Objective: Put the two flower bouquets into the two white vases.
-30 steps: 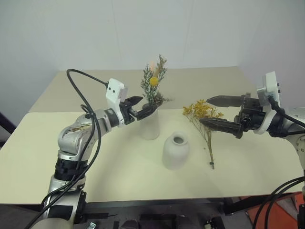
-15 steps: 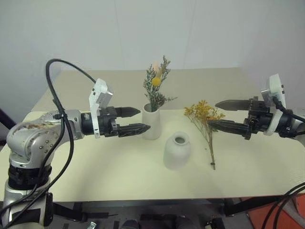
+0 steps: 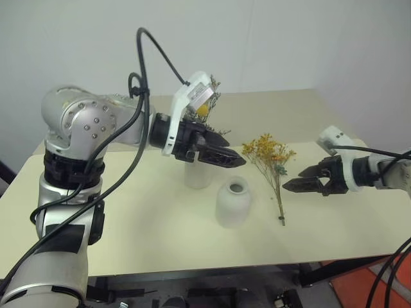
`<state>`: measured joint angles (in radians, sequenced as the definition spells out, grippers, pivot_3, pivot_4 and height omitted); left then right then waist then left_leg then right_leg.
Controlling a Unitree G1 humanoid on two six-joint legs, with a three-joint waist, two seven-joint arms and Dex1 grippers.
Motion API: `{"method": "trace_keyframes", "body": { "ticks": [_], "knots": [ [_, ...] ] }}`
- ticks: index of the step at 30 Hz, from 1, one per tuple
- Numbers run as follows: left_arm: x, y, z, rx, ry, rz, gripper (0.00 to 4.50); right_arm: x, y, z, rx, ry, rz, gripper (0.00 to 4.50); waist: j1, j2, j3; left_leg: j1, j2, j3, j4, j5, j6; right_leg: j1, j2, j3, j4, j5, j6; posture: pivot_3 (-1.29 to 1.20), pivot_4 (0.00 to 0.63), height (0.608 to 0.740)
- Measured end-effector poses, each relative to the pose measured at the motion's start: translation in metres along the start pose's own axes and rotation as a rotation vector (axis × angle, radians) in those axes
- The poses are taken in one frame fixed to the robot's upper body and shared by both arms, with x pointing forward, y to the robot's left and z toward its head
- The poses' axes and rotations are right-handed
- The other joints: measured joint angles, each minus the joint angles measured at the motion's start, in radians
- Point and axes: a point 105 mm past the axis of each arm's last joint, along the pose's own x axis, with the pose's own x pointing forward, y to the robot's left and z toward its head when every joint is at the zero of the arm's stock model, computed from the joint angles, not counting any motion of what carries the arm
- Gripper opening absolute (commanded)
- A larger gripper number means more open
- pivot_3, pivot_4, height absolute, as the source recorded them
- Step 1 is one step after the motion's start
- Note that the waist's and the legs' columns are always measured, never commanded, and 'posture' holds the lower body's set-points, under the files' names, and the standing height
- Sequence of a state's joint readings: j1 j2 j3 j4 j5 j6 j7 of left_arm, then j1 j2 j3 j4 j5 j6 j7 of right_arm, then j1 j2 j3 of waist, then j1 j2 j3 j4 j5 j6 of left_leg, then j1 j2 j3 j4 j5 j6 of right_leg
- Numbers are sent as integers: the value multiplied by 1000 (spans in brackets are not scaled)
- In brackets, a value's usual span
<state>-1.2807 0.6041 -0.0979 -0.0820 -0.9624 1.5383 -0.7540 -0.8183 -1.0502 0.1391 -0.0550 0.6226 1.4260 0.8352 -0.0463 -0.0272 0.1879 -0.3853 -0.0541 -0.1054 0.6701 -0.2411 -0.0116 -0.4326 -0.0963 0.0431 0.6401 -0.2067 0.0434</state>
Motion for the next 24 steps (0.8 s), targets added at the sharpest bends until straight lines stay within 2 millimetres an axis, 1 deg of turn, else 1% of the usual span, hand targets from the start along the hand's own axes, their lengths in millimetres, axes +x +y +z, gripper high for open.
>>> {"method": "trace_keyframes", "body": {
  "ticks": [3, 5, 9, 12, 16, 19, 24],
  "knots": [
    [7, 3, -5, -23, 36, 9, 4482, 14, -3, -10, 83, 119, -24, 4500, 1, 0, 0, -1, 0, 0, 0, 0, 0, -1, 0, 0, 0, 0, 0, 0, 150, 740],
    [10, 6, -8, -32, 56, 29, 4482, 21, -5, -11, 116, 164, -42, 4500, 1, 0, 0, -3, -1, 0, 0, 0, 0, -3, 0, 1, 0, 0, 0, 0, 150, 740],
    [12, 10, -9, -46, 65, 47, 4482, 36, -9, -9, 150, 214, -63, 4500, 1, 0, 0, -4, -1, 0, 0, 0, 0, -6, 0, 1, 1, 0, -1, 0, 150, 740],
    [13, 9, -9, -44, 67, 49, 4482, 46, -13, -11, 178, 254, -79, 4500, 2, 0, 0, -5, -1, 0, 0, 0, 0, -6, -1, 1, 1, 0, -1, 0, 150, 740],
    [13, 9, -11, -49, 79, 59, 4482, 54, -15, -17, 181, 305, -94, 4500, 2, 0, 0, -5, -1, 0, 0, 0, 0, -6, -1, 1, 1, 0, -1, 0, 150, 740],
    [13, 9, -12, -53, 84, 62, 4500, 59, -14, -19, 168, 331, -94, 3938, 0, 0, 0, -4, -1, 0, 0, 0, 0, -6, 0, 1, 1, 0, -1, 0, 150, 740],
    [10, 9, -12, -56, 86, 61, 4500, 62, -15, -20, 150, 338, -94, 2236, 0, 0, 0, -4, -1, 0, 0, 0, 0, -6, 0, 1, 1, 0, -1, 0, 150, 740]
  ]
}}
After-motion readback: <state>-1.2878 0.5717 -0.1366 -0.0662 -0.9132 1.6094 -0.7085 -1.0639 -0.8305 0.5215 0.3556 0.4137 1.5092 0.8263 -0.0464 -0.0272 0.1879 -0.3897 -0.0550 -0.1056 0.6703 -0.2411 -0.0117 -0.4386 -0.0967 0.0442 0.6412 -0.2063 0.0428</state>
